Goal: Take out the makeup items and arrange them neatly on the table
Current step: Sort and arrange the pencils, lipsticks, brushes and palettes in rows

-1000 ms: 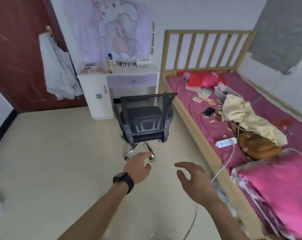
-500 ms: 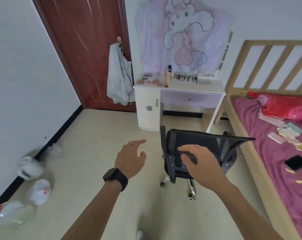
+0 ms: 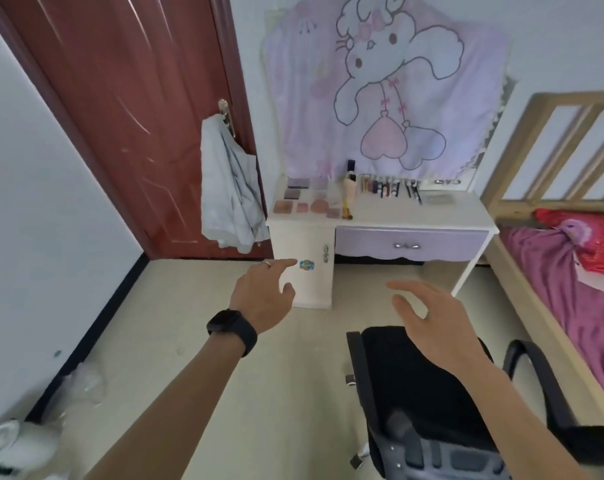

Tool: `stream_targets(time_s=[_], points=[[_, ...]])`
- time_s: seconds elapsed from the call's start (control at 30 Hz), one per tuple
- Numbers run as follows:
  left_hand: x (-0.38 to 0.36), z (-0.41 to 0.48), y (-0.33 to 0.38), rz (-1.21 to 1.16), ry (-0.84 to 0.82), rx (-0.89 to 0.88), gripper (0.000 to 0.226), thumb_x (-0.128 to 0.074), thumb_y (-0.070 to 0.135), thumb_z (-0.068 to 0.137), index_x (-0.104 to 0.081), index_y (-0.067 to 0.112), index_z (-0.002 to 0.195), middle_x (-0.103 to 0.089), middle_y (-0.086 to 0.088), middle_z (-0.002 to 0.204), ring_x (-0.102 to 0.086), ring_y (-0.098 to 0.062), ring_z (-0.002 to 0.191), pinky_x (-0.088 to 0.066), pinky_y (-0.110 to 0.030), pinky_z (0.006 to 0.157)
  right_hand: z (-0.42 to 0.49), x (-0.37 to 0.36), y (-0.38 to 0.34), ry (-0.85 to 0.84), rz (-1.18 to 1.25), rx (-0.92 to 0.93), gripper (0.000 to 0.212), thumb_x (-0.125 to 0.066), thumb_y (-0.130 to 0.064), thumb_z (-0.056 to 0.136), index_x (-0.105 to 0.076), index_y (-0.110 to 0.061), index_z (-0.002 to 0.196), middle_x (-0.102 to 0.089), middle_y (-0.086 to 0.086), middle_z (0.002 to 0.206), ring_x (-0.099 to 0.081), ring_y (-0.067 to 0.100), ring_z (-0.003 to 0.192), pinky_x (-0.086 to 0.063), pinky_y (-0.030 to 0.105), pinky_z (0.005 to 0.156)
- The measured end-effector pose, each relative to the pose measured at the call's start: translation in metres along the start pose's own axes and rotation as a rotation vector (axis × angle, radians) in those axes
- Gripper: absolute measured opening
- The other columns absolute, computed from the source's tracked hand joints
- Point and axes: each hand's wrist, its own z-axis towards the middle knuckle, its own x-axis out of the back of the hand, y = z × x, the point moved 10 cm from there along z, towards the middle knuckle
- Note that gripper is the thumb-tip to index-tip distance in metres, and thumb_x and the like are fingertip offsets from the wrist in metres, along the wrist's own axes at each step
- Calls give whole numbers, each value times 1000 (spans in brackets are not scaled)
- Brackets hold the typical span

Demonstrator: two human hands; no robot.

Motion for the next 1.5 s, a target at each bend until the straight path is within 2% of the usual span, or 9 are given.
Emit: stream_targets(time_s=[0.1, 0.27, 0.53, 0.7, 0.8, 0.9, 1.3, 1.4, 1.5], points=[[-17, 83, -2, -32, -38, -58, 49, -55, 23, 94, -50, 33, 142, -55, 3, 141, -49, -18, 129, -43, -34, 104, 66, -9, 19, 28, 26, -46, 26, -57, -29, 101, -67, -38, 123, -58, -28, 120, -54, 12, 122, -40, 32, 108], [-50, 211, -11, -16, -80, -93, 48, -55, 25, 95, -50, 34, 142, -56, 0, 138, -54, -19, 120, -46, -36, 102, 177, -35, 58, 38, 19, -114, 26, -58, -28, 100, -68, -35, 123, -57, -26, 117, -49, 5, 121, -27, 8, 94], [-105, 363, -10, -38, -201, -147, 48, -55, 26, 95, -49, 36, 142, -55, 3, 140, -47, -20, 128, -41, -35, 105, 308, -58, 106, 49, 71, -252, 26, -60, -26, 100, -69, -35, 122, -59, -29, 115, -54, 5, 117, -32, 18, 99], [-160, 444, 4, -91, -310, -184, 47, -52, 27, 97, -47, 39, 141, -54, 2, 137, -44, -19, 130, -37, -32, 103, 376, -60, 142, 79, 36, -333, 27, -60, -24, 100, -69, -32, 125, -62, -20, 122, -52, -3, 111, -30, -1, 87], [-197, 490, 21, -149, -398, -245, 45, -53, 25, 97, -49, 37, 140, -57, 2, 132, -47, -16, 127, -40, -28, 101, 413, -59, 168, 121, 23, -398, 26, -60, -24, 100, -69, -33, 123, -63, -20, 120, -55, 2, 110, -34, 11, 89], [-227, 531, 45, -174, -474, -342, 46, -52, 24, 97, -49, 37, 141, -57, 6, 134, -49, -12, 122, -41, -26, 102, 443, -57, 189, 180, 10, -475, 27, -60, -22, 100, -69, -34, 122, -65, -15, 121, -58, 10, 110, -42, 26, 97], [-307, 640, 139, -192, -724, -569, 49, -46, 24, 99, -41, 38, 146, -44, 3, 151, -37, -20, 138, -39, -34, 109, 510, -17, 261, 237, -60, -744, 26, -60, -27, 100, -66, -39, 123, -62, -15, 130, -55, 11, 122, -41, 26, 101], [-324, 656, 154, -187, -739, -578, 50, -46, 26, 99, -40, 38, 147, -43, 3, 151, -38, -20, 138, -38, -34, 108, 524, -8, 282, 233, -61, -768, 25, -61, -25, 100, -67, -34, 123, -62, -15, 128, -55, 9, 122, -36, 19, 99], [-342, 669, 169, -166, -749, -592, 50, -46, 26, 99, -39, 38, 147, -44, 4, 151, -39, -20, 138, -37, -34, 109, 542, 2, 305, 211, -49, -768, 24, -62, -24, 99, -67, -36, 119, -60, -18, 122, -58, -5, 102, -35, 8, 89]])
